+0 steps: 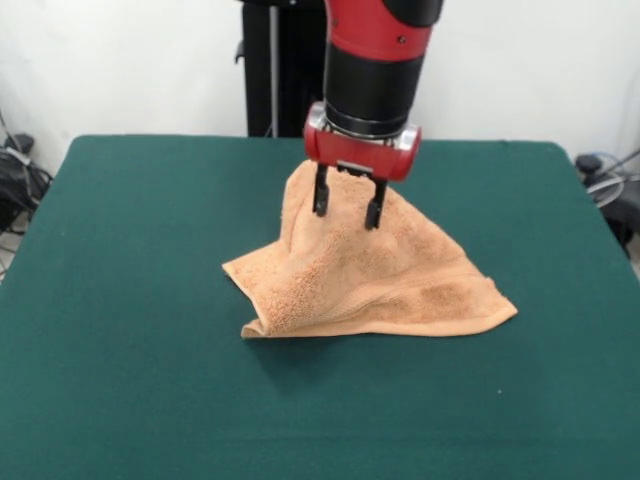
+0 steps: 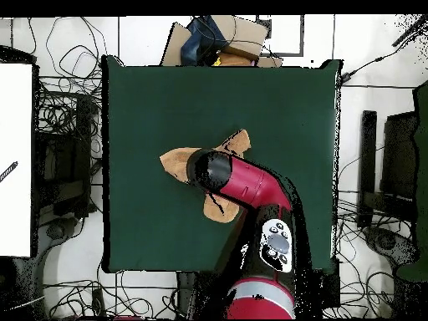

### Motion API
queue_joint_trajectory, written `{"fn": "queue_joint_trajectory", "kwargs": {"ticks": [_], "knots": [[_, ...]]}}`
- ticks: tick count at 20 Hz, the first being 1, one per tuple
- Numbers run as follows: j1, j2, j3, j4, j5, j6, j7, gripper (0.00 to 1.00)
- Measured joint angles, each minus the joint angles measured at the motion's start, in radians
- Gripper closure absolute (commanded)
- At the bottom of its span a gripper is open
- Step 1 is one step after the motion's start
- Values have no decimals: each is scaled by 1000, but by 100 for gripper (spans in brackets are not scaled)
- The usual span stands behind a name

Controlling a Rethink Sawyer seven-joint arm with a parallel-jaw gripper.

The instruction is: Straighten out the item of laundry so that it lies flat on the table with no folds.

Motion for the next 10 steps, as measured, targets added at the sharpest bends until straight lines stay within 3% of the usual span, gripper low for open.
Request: {"fn": "queue_joint_trajectory", "kwargs": {"ticks": [10], "knots": [[9,9,23,14,0,0,0,0]]}}
